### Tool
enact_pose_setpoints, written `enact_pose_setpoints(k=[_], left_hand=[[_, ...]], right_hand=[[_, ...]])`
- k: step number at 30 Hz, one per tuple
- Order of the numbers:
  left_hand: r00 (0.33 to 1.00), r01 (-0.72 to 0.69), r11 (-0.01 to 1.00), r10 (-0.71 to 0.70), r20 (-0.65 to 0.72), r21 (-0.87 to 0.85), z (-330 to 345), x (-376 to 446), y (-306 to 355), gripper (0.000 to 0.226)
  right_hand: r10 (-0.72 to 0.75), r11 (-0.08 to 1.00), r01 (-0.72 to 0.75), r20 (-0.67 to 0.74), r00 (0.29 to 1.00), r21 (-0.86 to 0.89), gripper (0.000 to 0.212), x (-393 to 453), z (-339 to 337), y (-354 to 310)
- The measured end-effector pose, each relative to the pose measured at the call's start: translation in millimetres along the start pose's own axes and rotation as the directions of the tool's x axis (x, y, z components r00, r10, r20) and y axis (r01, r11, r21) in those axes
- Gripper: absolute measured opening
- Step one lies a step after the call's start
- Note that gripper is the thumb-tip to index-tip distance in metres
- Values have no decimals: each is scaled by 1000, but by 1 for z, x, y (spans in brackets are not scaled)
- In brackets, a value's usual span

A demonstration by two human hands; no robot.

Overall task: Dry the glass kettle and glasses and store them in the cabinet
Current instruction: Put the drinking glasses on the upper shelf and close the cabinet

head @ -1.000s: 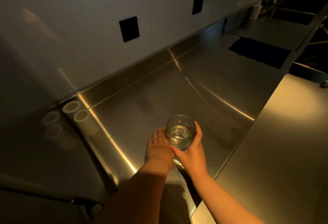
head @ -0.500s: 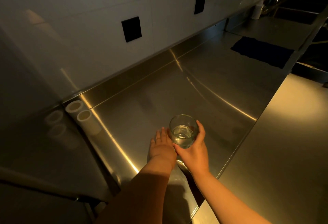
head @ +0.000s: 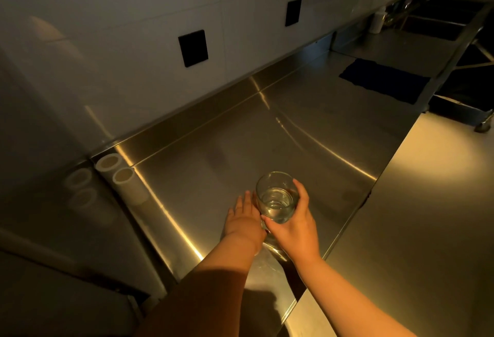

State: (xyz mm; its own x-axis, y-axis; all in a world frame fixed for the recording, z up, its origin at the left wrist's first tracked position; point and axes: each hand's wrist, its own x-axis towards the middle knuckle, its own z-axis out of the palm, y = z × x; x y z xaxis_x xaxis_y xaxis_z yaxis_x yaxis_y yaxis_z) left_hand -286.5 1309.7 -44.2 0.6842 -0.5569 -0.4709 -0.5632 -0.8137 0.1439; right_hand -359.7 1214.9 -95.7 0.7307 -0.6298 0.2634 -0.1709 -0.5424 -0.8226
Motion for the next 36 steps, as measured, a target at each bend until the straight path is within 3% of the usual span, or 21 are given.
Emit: enact_pose_setpoints(k=[10,20,28,36], left_hand=[[995,-67,969,46,-91,-240,-13,-21,21,82],[958,-208,945,145,-247,-252,-35,-63,28,76],[924,-361,775,221,-312,-518,-43,-114,21,75],[912,-406,714,279,-301,-571,-39,-148,15,80]], right_hand=[[-70,997,70,2,998,-14,97,7,-42,-28],[-132,990,129,-52,990,-52,100,-2,-83,-74],[-202,979,199,-85,976,-46,98,-34,-110,-118],[-247,967,237,-132,960,-93,101,-63,-124,-139]])
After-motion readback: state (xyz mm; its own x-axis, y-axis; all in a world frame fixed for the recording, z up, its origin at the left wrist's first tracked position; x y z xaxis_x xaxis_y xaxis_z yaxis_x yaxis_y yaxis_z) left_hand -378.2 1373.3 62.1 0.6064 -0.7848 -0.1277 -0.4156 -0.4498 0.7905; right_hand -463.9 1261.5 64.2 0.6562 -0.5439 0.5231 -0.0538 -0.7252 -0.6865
